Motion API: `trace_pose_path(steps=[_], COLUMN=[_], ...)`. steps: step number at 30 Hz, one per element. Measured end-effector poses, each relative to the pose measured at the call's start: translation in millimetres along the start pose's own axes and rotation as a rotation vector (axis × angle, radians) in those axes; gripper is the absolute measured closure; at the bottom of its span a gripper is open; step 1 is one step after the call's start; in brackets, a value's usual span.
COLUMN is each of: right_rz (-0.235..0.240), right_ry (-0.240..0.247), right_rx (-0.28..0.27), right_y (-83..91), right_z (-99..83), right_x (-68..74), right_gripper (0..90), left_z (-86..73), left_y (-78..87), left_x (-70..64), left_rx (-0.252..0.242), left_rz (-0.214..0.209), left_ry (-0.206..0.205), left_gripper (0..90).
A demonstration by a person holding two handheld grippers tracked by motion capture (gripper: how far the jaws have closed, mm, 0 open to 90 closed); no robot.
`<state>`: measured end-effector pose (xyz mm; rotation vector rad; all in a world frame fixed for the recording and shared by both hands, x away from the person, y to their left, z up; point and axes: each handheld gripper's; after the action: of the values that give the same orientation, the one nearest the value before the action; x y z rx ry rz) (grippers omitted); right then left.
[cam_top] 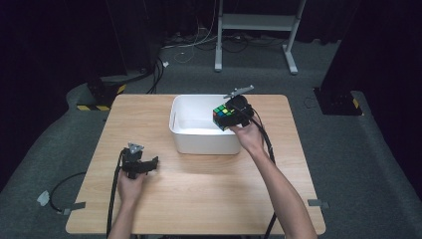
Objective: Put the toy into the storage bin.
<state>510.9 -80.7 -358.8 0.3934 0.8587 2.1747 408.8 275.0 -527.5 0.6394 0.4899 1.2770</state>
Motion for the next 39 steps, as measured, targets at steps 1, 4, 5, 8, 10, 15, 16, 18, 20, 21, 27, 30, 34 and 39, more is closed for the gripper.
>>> trace_pose_path(steps=[1, 4, 5, 8, 10, 15, 16, 18, 20, 21, 27, 30, 34, 39], right_rz=[-0.001, -0.007, -0.007, -0.011, -0.012, -0.023, -0.023, -0.026, -0.030, -0.029, -0.029, -0.033, -0.035, -0.035], right_ry=[-0.003, -0.003, -0.003, -0.006, -0.011, -0.019, -0.018, -0.018, -0.018, -0.020, -0.026, -0.033, -0.044, -0.054], right_rx=[-0.004, -0.008, -0.011, -0.017, -0.015, -0.022, -0.024, -0.022, -0.023, -0.029, -0.028, -0.033, -0.034, -0.032], right_y=[0.4, 2.1, 2.8, 4.6, 6.1, 9.0, 9.5, 10.8, 11.9, 12.6, 15.0, 15.6, 16.9, 16.9], right_z=[-1.2, -4.8, -6.0, -8.9, -10.7, -14.8, -15.4, -17.0, -17.6, -18.0, -22.0, -25.3, -27.8, -30.3], right_x=[0.0, -0.1, -0.4, -1.5, -2.7, -5.4, -5.8, -6.3, -6.6, -7.0, -8.3, -9.8, -12.5, -15.1], right_gripper=[34.0, 34.0, 34.0, 34.0, 34.0, 34.0, 34.0, 34.0, 34.0, 34.0, 34.0, 34.0, 34.0, 33.9], left_z=[0.0, 0.0, 0.0, 0.0, 0.0, 0.0, 0.0, 0.0, 0.0, 0.0, 0.1, 0.1, 0.1, 0.1], left_y=[0.0, 0.0, 0.0, 0.0, 0.0, 0.0, 0.0, 0.0, 0.0, 0.0, 0.1, 0.1, 0.1, 0.1], left_x=[0.0, -0.2, -0.1, -0.1, 0.0, -0.1, -0.1, -0.1, -0.1, -0.1, -0.1, -0.2, -0.2, -0.2], left_rx=[0.000, 0.000, 0.000, 0.000, 0.000, 0.000, 0.000, 0.000, 0.000, 0.000, 0.002, 0.002, 0.002, 0.002], left_rz=[0.000, 0.001, 0.001, 0.001, 0.001, 0.001, 0.001, 0.001, 0.001, 0.001, 0.002, 0.001, 0.002, 0.001], left_ry=[0.001, 0.001, -0.001, -0.001, -0.001, 0.000, 0.000, -0.001, -0.001, 0.000, -0.001, -0.001, -0.001, 0.000], left_gripper=[17.9, 17.9, 17.9, 17.9, 17.9, 17.9, 17.9, 17.8, 17.9, 17.9, 17.9, 17.9, 17.9, 17.8])
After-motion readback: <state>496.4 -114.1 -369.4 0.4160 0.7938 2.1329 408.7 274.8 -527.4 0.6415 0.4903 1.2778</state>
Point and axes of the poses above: each handheld gripper's, and its own axes: y roughly backward along the jaws, z roughly out of its top, x roughly to its left, and after that the axes turned 1 degree about -y, right-handed
